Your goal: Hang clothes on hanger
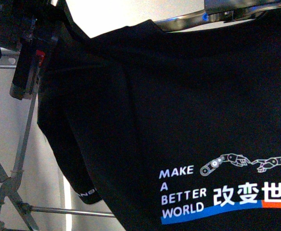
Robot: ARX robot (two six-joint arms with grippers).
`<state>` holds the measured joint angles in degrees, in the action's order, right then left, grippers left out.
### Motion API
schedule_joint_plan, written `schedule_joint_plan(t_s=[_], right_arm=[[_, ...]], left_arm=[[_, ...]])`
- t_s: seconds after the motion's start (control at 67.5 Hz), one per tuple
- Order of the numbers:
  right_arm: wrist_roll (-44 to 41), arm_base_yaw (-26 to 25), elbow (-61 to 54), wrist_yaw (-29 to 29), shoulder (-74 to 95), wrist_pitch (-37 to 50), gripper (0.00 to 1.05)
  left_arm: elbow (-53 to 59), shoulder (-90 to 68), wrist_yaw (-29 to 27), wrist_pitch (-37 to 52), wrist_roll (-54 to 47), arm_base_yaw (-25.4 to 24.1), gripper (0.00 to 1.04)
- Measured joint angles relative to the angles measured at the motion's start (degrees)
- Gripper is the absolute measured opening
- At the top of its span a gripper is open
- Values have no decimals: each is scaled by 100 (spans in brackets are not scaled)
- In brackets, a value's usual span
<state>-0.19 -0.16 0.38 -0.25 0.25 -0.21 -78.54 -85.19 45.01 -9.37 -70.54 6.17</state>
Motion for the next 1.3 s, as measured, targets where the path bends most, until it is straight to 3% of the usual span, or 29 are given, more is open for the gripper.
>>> schedule_joint_plan(t_s=[0.311,0.4,0.474,0.534,0.608,0.652,0.726,0.741,0.83,0.919,1.082,1.305], right_arm=[[13,-24,2,-118,22,-24,97],[2,-734,389,-1961,704,-669,97],[-249,-1685,883,-3670,1805,-437,97],[-514,-2177,1252,-4417,2393,-179,97],[-1596,-2599,2245,-5416,3397,-411,97],[-2396,-2546,2695,-5455,3847,-529,97],[-4647,-2253,3497,-4992,4618,-564,97],[-4760,-2223,3574,-4975,4688,-599,97],[-7670,-1884,4524,-4959,5455,-1344,97],[-9307,-1698,5167,-4909,5967,-1908,97],[-10771,-1484,6087,-4660,6623,-2194,97],[-11066,-1191,7429,-4306,7368,-2365,97]], left_arm=[[0,0,-39,2,-50,-7,5],[0,0,-50,2,-66,-13,5],[0,0,-72,2,-87,-7,5],[0,0,-72,2,-96,-2,5],[0,0,-92,2,-107,-20,5],[0,0,-120,2,-109,-44,5],[0,0,-127,2,-111,-42,5],[0,0,-127,2,-111,-39,5],[0,0,-122,2,-111,-31,5],[0,0,-96,2,-111,-26,5],[0,0,-94,2,-111,-28,5],[0,0,-94,2,-111,-26,5]])
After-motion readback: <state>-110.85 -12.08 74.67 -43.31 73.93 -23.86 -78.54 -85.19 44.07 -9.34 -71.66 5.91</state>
